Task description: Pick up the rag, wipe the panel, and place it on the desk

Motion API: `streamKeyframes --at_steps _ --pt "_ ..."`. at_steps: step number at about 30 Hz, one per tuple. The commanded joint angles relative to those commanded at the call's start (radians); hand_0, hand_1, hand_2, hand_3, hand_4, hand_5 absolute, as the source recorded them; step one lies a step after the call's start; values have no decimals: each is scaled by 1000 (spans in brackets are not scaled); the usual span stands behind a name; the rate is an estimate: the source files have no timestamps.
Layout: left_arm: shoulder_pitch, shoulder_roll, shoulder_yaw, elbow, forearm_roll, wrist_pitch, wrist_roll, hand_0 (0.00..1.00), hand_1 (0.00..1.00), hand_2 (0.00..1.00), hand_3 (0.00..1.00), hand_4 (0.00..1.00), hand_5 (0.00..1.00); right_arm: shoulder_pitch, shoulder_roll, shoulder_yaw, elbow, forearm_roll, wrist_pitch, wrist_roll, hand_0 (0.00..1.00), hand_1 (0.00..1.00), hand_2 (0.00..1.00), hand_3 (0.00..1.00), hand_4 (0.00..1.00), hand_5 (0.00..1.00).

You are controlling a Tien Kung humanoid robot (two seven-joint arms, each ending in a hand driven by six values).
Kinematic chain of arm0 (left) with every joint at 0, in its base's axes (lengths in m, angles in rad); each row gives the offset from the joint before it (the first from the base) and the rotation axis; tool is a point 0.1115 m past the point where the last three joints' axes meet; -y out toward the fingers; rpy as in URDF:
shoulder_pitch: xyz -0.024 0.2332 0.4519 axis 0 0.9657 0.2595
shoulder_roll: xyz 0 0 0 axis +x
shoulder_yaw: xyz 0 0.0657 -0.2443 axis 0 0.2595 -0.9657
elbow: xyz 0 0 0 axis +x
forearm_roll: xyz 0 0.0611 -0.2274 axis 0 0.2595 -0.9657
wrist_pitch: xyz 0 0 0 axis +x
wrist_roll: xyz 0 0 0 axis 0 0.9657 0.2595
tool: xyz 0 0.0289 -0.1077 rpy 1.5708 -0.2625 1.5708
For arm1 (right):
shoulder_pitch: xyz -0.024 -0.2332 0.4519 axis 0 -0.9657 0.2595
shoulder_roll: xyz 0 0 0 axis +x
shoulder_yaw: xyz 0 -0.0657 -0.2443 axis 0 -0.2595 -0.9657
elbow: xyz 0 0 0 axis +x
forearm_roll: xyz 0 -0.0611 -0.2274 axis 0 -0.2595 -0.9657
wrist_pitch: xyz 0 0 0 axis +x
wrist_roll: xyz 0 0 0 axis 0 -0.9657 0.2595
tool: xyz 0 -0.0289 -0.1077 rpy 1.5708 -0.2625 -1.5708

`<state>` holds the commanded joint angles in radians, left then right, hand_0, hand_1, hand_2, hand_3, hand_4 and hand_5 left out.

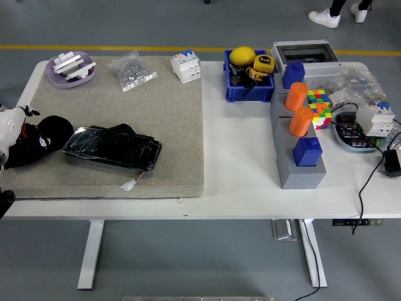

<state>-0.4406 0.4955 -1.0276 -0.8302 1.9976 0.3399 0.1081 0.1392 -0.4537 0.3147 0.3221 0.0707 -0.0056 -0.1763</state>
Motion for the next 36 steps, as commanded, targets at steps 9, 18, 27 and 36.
streamKeyframes --at_steps 9,18,27,36 --pt "38 43 -53 -76 3 -2 -14 695 767 776 779 998 437 -1 -2 2 0 2 1 0 781 456 680 624 998 527" --pt "110 9 -224 -189 -250 -17 -114 613 727 747 765 974 386 0 1 4 0 0 0 0 781 456 679 624 998 526" --pt "153 -83 -344 -242 -618 -134 -300 616 723 698 644 758 264 -5 2 0 -2 5 0 -2 781 456 680 624 998 527" --pt "165 -185 -425 -247 -995 -241 -386 604 713 676 633 800 266 -12 12 -2 -2 7 0 -4 780 456 679 624 998 528"
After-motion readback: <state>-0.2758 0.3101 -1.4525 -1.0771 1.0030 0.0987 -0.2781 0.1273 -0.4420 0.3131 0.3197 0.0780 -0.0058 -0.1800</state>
